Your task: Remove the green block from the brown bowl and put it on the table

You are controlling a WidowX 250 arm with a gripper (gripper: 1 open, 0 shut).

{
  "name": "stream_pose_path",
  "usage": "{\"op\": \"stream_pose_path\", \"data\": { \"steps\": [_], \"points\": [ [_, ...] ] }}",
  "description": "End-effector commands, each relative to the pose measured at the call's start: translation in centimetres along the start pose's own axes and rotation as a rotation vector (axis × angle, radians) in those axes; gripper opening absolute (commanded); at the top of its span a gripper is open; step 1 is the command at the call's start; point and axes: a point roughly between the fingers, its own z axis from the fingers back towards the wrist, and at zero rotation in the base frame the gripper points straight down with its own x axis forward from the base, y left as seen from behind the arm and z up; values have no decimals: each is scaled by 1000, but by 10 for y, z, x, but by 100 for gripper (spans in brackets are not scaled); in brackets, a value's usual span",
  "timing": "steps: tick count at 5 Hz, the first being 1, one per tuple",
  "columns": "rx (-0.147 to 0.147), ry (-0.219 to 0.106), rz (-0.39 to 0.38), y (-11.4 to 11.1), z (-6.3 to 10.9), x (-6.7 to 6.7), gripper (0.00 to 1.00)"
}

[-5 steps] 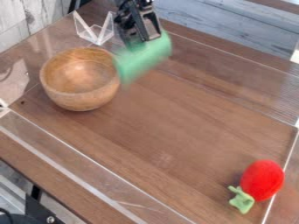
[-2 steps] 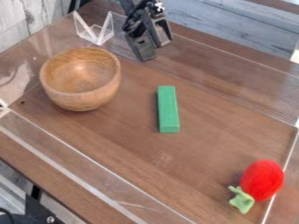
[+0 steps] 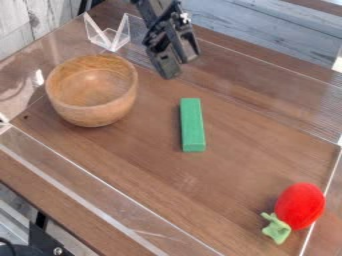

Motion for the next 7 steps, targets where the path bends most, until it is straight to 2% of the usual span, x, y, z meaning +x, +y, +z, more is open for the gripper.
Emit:
{"op": "stream_pose_path", "data": {
  "steps": [1,2,3,4,7],
  "points": [
    [29,23,-49,-5,-6,-2,100],
    [13,-3,-37,-6,-28,-16,0],
    [10,7,-35,1,-34,-27,0],
    [8,8,-39,-2,-34,-36,0],
    [-60,-70,27,-24,-37,-64,0]
  ]
}}
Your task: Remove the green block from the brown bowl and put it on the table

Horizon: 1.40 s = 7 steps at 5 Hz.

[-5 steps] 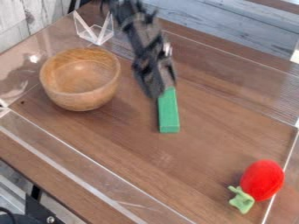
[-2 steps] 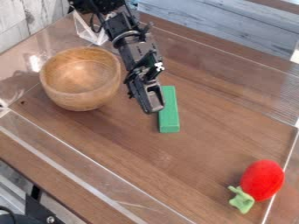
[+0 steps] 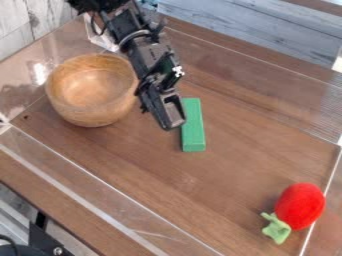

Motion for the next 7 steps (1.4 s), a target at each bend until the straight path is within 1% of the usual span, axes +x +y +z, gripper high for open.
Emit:
{"op": "stream_pose_path", "data": {
  "steps": [1,2,3,5,6,7],
  "points": [
    [6,-54,-19,-14,6,-11,0],
    [-18,-65,-9,-26,-7,-14,0],
    [-39,-64,2,-36,-20,-16,0],
    [-80,-78,41,-30,-22,-19,0],
    [-97,-78,60,-27,-22,-21,0],
    [-101,-42,61,-28,-29,-21,0]
  ]
}}
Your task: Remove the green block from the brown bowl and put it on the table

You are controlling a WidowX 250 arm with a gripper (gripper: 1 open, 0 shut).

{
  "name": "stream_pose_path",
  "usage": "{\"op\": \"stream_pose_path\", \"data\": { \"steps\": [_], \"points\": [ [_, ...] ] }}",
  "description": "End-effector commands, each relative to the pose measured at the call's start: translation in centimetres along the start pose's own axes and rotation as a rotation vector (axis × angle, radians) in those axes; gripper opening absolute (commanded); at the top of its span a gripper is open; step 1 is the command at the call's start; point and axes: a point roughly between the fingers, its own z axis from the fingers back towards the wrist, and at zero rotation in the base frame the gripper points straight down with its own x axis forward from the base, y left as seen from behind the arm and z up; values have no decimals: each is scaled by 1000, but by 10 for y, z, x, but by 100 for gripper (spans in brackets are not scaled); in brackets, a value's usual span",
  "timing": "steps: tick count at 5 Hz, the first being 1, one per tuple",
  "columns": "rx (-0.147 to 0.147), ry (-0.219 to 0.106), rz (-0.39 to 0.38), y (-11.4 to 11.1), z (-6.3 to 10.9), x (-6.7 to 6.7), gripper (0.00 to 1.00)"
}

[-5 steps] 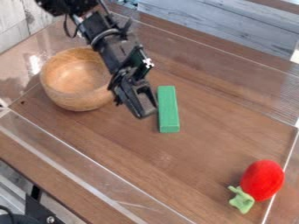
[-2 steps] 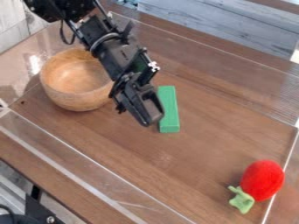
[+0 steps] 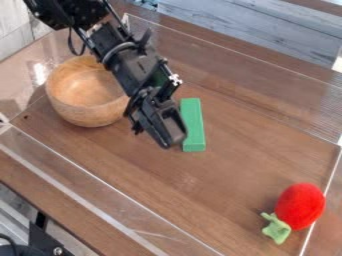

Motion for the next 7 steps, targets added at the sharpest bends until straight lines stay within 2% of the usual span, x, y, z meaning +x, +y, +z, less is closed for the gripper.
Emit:
{"op": "stream_pose_path", "data": {
  "steps": [1,2,3,4,5,6,7],
  "points": [
    [14,29,-21,-5,-5,-1,0],
    [17,63,-16,-5,-15,-8,0],
    [29,113,-9,-6,-24,-15,0],
    [44,97,39,4,-29,-6,0],
    [64,60,81,14,-34,2,0],
    [107,69,111,17,-45,7,0],
    [179,75,119,22,-57,12,0]
  ]
}}
